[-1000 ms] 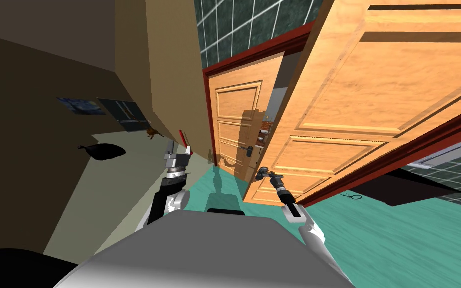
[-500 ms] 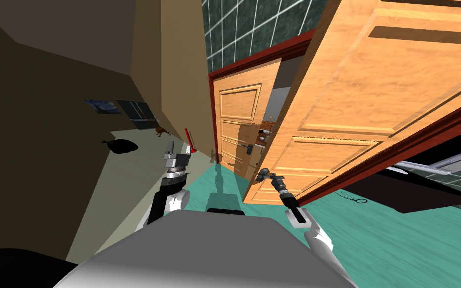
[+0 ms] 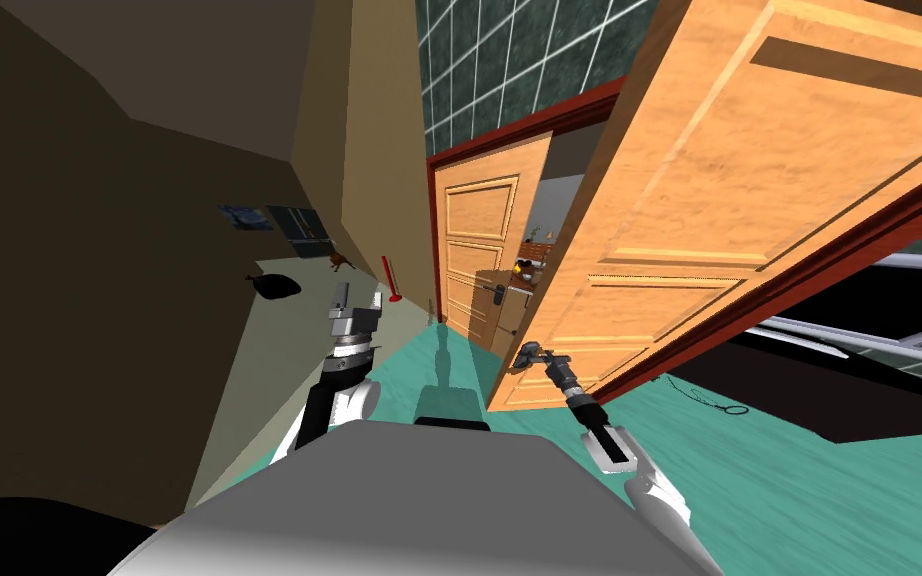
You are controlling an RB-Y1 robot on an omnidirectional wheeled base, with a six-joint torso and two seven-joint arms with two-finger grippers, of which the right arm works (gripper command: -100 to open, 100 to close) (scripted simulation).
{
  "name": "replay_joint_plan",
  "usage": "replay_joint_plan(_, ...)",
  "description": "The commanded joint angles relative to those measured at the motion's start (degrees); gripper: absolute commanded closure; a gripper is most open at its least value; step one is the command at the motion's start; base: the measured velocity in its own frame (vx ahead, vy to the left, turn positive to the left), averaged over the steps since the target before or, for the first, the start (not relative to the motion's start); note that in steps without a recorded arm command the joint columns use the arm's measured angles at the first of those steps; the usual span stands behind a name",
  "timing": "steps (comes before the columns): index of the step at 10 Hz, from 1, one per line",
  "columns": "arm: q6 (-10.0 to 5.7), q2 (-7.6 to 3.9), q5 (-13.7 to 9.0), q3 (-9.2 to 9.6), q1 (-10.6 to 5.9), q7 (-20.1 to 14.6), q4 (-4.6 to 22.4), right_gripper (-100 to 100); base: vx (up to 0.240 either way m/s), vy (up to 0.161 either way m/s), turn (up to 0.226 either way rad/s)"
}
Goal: Pull the door open
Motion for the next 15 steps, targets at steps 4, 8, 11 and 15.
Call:
replay_joint_plan(4,-3.03,-0.94,0.6,-0.03,0.78,-1.1,1.1,100,-0.163,-0.065,0.110)
replay_joint_plan(8,-6.32,-2.00,1.2,-0.19,1.38,-2.3,2.2,100,-0.181,-0.087,0.124)
replay_joint_plan(11,-8.86,-2.82,1.7,-0.31,1.84,-3.2,3.1,100,-0.202,-0.109,0.135)
replay_joint_plan(15,-10.75,-3.32,2.2,-0.62,2.17,-3.6,3.9,100,-0.145,-0.059,0.096)
